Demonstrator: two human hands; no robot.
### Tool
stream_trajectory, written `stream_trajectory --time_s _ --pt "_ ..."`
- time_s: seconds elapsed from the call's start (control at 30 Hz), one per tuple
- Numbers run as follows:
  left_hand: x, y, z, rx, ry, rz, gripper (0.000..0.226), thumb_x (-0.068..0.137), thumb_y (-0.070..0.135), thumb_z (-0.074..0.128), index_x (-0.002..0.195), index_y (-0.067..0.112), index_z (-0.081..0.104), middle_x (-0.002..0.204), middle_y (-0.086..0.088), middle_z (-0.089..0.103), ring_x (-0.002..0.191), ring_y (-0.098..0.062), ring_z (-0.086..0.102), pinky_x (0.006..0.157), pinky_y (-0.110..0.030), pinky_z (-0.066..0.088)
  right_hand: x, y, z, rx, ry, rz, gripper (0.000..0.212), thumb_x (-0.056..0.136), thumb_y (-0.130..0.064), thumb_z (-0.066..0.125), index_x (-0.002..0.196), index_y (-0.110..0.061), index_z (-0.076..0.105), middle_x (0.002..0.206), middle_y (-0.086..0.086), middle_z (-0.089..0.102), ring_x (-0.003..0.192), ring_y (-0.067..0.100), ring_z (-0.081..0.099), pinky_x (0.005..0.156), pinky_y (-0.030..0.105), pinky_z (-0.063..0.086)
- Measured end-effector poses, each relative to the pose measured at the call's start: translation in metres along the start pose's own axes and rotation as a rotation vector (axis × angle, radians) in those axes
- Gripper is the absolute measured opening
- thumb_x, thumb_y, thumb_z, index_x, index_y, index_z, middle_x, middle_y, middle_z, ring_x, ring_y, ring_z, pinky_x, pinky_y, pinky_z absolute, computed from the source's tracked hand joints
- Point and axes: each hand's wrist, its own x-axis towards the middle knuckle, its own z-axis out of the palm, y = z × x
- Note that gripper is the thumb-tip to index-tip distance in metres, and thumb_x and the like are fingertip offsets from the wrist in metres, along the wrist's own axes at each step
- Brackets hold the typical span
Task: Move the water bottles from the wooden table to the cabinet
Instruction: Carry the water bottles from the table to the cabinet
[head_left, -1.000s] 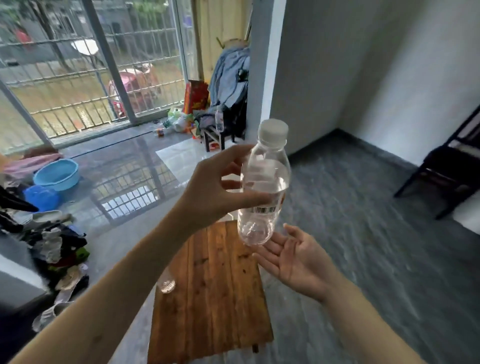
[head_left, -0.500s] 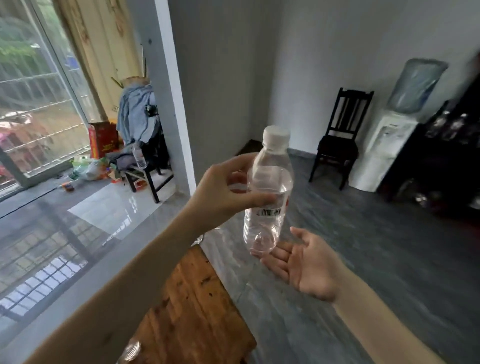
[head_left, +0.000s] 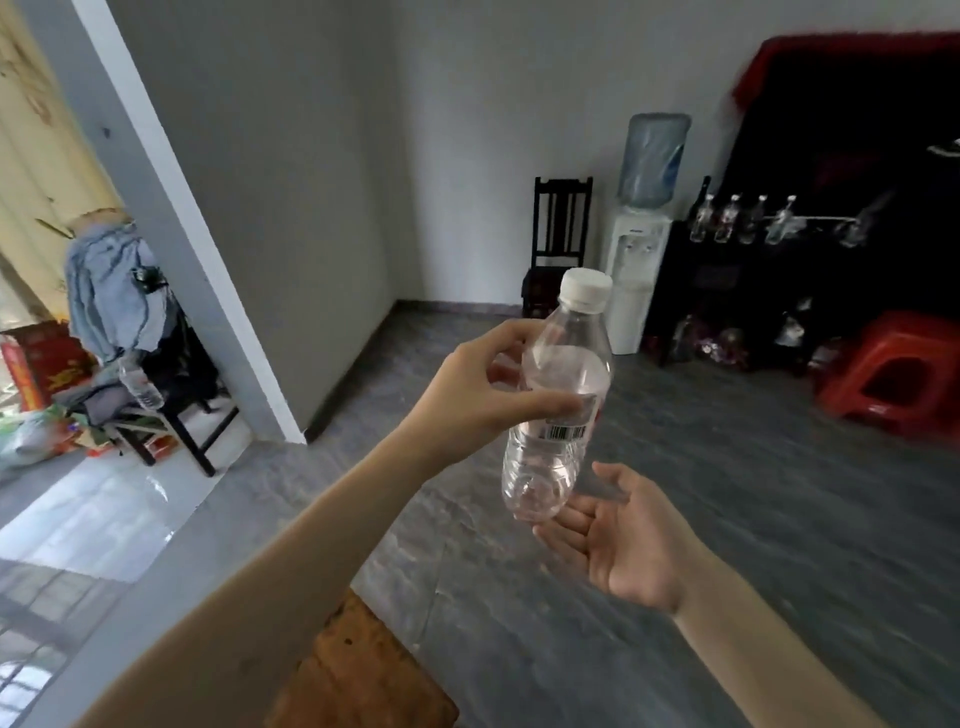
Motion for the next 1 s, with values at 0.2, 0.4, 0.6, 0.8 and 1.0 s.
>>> stream_trajectory --time_s 0.2,0.4,0.6,0.8,1.0 --pt "0.063 0.016 0.078 -0.053 -0.033 0.005 0.055 0.06 0.053 0.086 0.112 0.047 0.069 0.103 0.008 0.073 0.097 -0.018 0.074 0.089 -0.038 0.062 -0.03 -0.068 -0.062 0.039 0.0 -0.058 0.065 0.09 -0.04 0.048 0.132 0.011 0.053 0.13 0.029 0.062 0.106 0.036 0.066 0.08 0.04 0.06" --pt "0.135 0.034 0.163 -0.07 -0.077 0.029 0.064 0.064 0.053 0.084 0.123 0.036 0.068 0.107 0.006 0.074 0.1 -0.02 0.074 0.092 -0.04 0.061 -0.063 -0.148 -0.122 0.087 0.021 -0.11 0.065 0.093 -0.041 0.047 0.131 0.01 0.055 0.132 0.028 0.061 0.128 0.036 0.056 0.09 0.041 0.055" --pt "0.191 0.04 0.225 -0.071 -0.131 0.041 0.057 0.07 0.05 0.084 0.124 0.038 0.068 0.113 0.001 0.074 0.099 -0.02 0.075 0.09 -0.043 0.062 -0.082 -0.204 -0.165 0.126 0.036 -0.155 0.063 0.093 -0.04 0.048 0.13 0.011 0.055 0.129 0.029 0.063 0.119 0.037 0.062 0.086 0.042 0.058" --pt "0.242 0.034 0.261 -0.107 -0.144 0.023 0.054 0.068 0.054 0.083 0.118 0.042 0.069 0.111 -0.002 0.074 0.091 -0.017 0.076 0.076 -0.024 0.059 -0.082 -0.247 -0.199 0.16 0.006 -0.182 0.063 0.093 -0.038 0.045 0.132 0.012 0.053 0.131 0.03 0.061 0.113 0.037 0.066 0.09 0.04 0.055" --pt "0.293 0.013 0.28 -0.095 -0.183 0.05 0.054 0.069 0.055 0.082 0.12 0.045 0.067 0.113 0.0 0.071 0.09 -0.008 0.075 0.075 -0.019 0.058 -0.051 -0.289 -0.215 0.172 0.036 -0.189 0.062 0.095 -0.038 0.044 0.131 0.012 0.053 0.129 0.029 0.063 0.108 0.038 0.069 0.089 0.042 0.056"
